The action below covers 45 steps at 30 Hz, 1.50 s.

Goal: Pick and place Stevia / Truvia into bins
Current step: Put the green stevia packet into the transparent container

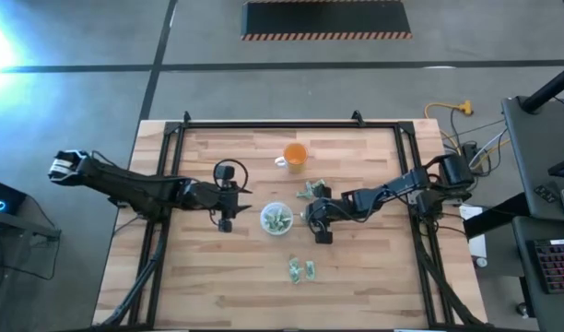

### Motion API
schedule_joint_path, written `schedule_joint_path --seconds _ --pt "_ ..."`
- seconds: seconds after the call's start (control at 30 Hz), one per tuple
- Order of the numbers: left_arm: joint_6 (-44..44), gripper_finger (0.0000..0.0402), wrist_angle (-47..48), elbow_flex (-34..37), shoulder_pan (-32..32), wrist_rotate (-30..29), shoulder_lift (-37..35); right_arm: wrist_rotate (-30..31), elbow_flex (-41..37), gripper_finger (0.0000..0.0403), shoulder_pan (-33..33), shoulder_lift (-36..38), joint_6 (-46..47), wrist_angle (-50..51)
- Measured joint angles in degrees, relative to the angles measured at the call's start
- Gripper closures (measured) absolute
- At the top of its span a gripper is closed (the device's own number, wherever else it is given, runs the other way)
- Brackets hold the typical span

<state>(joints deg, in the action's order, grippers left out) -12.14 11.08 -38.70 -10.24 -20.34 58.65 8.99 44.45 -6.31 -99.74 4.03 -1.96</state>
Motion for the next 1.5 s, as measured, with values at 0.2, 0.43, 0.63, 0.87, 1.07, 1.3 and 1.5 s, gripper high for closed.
schedule_joint_path --seconds 0.2,0.43,0.63,0.87,1.07,1.3,1.5 --pt "0.0 0.0237 0.0 0.9 0.0 0.0 -0.6 0.0 0.0 0.0394 0.0 0.0 -0.2 -0.1" --pt "-0.1 0.0237 0.0 0.9 0.0 -0.1 -0.7 0.1 0.9 0.0394 0.0 1.4 -1.8 -0.1" --pt "-0.2 0.0237 0.0 1.0 0.0 -0.1 -0.7 0.7 1.1 0.0394 0.0 4.1 -2.9 0.7" --pt "-0.2 0.0237 0.2 1.1 0.0 -0.1 -0.7 6.5 1.1 0.0394 -0.1 9.8 -4.2 1.4" --pt "-0.5 0.0237 0.0 1.3 0.0 -0.6 -0.7 1.9 2.0 0.0395 -0.2 10.5 -9.1 -7.8" --pt "-0.5 0.0237 -0.1 1.4 0.0 -1.2 -0.7 -2.2 6.8 0.0395 -0.2 5.0 -11.8 -10.3" --pt "-0.4 0.0237 0.0 1.5 0.0 -1.2 -0.7 -2.2 9.6 0.0394 -0.2 1.0 -11.7 -10.2"
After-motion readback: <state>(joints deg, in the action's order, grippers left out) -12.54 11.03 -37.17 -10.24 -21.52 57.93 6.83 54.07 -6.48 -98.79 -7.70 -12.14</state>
